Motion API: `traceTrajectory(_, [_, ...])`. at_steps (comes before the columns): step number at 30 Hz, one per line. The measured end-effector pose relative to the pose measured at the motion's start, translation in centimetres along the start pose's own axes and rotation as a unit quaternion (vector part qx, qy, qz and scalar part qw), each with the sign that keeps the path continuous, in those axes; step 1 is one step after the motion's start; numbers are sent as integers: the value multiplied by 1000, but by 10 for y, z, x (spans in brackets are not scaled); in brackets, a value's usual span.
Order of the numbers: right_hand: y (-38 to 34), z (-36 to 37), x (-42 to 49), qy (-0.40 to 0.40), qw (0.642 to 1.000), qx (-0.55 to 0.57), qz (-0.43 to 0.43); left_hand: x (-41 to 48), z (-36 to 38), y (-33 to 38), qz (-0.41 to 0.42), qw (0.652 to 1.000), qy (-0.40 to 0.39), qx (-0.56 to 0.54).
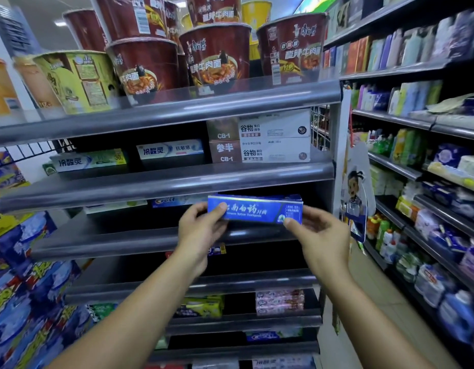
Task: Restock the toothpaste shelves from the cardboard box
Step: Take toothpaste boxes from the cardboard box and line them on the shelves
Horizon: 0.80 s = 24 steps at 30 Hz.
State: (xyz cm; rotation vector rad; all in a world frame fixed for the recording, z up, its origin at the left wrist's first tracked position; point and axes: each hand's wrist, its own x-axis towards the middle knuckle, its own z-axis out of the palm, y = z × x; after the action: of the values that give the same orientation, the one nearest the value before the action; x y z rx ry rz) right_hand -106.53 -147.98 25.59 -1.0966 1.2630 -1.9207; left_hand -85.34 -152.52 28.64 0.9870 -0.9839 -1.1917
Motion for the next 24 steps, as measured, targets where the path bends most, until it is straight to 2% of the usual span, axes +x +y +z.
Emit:
traceTrajectory(1, [1, 2, 11, 3, 1000, -21, -9, 9, 1, 0, 26, 996, 12, 86])
traceTrajectory(3, [8, 4, 31, 8, 998, -60, -18, 23, 2, -2, 86, 966, 25, 243])
traceTrajectory(5, [15, 5, 48, 13, 994, -105, -18, 32, 5, -4, 125, 936, 22, 327])
traceTrajectory(8, [20, 8, 63, 8, 987, -155, -28, 46, 11, -7, 132, 901, 38, 410])
traceTrajectory(11, [16, 15, 74, 11, 976, -201, -77, 60, 20, -7, 117, 901, 59, 414])
traceTrajectory(13, [15, 18, 83, 15, 958, -274, -88, 65, 24, -10, 95, 900, 65, 420])
traceTrajectory(16, [22, 15, 89, 7, 938, -344, -46, 72, 22, -17, 81, 897, 52, 432])
traceTrajectory(19, [28, 12, 92, 4, 932, -358, -45, 78, 19, -18, 74, 898, 52, 431])
traceTrajectory(24, [26, 18, 105, 21, 926, -378, 4, 91, 21, -15, 41, 897, 63, 436])
